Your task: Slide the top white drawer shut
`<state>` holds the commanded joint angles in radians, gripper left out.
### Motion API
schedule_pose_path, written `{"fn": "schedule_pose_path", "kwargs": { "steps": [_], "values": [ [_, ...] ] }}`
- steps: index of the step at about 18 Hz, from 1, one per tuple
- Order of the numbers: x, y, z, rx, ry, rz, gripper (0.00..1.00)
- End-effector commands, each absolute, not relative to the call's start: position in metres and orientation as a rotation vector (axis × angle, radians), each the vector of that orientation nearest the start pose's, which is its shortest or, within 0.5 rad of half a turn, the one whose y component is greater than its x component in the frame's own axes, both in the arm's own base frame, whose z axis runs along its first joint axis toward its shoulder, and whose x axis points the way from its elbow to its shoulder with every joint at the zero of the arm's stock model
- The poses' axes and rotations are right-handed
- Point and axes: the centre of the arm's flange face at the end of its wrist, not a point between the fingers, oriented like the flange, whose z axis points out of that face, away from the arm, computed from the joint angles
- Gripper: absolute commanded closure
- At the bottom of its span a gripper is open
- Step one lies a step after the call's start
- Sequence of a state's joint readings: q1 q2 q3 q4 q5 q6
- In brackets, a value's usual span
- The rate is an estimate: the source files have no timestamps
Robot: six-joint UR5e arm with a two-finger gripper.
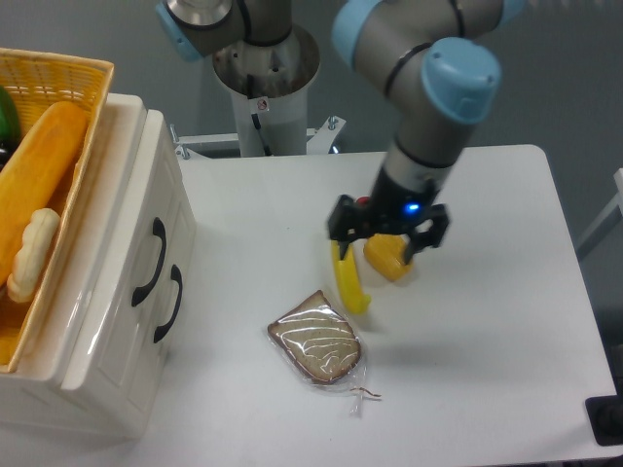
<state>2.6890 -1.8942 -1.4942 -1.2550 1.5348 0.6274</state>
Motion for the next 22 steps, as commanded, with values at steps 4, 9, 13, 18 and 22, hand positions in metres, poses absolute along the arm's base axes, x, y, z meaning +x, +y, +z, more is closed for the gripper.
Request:
{"fn": "schedule_pose_path", "kwargs": {
  "steps": [4, 9, 13, 18, 22],
  "values": [
    [-0.562, 0.364, 0.357, -3.008, -0.757, 0.172, 0.00],
    [-0.613, 0.315, 0.343, -3.203, -0.223, 0.229, 0.00],
    [-0.637, 0.279, 0.315, -3.206, 0.000, 0.132, 0.00],
    [-0.638, 0.276, 0.307, -3.205, 0.107, 0.106, 0.00],
    [-0.641, 0.272, 0.306, -3.165, 0.089, 0.089, 0.00]
  ]
}}
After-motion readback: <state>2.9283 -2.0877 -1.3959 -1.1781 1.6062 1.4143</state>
